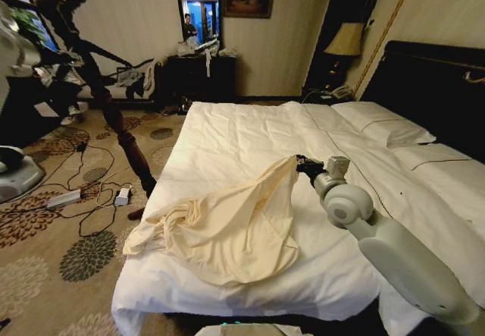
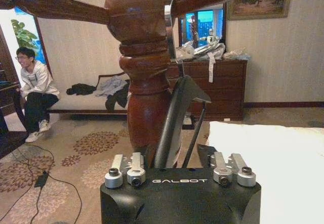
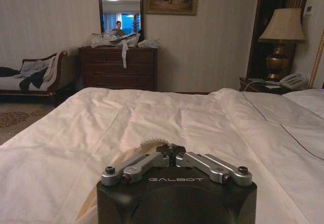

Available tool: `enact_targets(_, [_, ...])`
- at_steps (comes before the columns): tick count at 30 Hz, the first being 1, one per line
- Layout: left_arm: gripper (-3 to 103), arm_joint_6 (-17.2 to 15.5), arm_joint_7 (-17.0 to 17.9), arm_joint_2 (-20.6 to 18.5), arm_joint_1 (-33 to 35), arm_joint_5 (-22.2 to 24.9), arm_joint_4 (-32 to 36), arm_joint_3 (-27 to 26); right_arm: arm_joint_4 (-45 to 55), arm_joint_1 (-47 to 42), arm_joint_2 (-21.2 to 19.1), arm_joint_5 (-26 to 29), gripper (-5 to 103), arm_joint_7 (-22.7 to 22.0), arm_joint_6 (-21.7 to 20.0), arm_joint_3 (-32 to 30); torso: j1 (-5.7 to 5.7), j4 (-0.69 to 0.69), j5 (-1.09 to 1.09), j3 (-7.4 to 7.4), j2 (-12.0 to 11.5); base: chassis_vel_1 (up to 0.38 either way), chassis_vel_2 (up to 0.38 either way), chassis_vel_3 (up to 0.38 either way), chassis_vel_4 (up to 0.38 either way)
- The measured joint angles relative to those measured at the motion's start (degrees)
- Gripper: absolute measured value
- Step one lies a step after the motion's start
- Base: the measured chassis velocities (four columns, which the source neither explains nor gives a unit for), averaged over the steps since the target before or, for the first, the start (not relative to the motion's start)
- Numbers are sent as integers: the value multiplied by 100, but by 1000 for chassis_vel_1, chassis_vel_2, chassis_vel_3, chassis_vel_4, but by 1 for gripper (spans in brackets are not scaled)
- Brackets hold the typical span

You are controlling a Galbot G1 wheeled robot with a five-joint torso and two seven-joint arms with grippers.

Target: Pick up the clothes from the bed and hang them on the clothes hanger.

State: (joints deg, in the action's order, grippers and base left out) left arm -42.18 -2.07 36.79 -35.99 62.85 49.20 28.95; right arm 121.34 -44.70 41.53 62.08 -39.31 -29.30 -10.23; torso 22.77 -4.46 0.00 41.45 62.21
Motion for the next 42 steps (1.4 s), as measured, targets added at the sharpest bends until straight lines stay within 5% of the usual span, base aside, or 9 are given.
enact_targets(5, [31,4,38,45,16,-12,29,-46,-35,-45,13,-45,0,-1,13,3,0,0,1,0,0,0,0,0,0])
enact_targets(7, [31,4,44,45,18,-6,48,-49,-45,-51,19,-60,0,-1,17,6,0,0,1,0,0,0,0,0,0])
enact_targets(8, [20,4,48,47,22,8,56,-51,-52,-53,23,-74,0,1,19,12,0,0,2,0,0,0,0,0,0])
enact_targets(12, [14,8,88,43,52,33,66,-56,-55,-52,22,-90,0,4,21,21,0,-2,2,0,0,0,0,0,0])
enact_targets(25, [13,156,262,2,139,60,215,-179,-42,-88,-9,-153,0,20,26,38,0,1,-4,0,0,0,0,0,0])
enact_targets(42, [13,169,857,-292,61,871,1702,-313,-87,92,17,-136,0,21,27,126,-1,3,-1,0,-1,0,0,0,0])
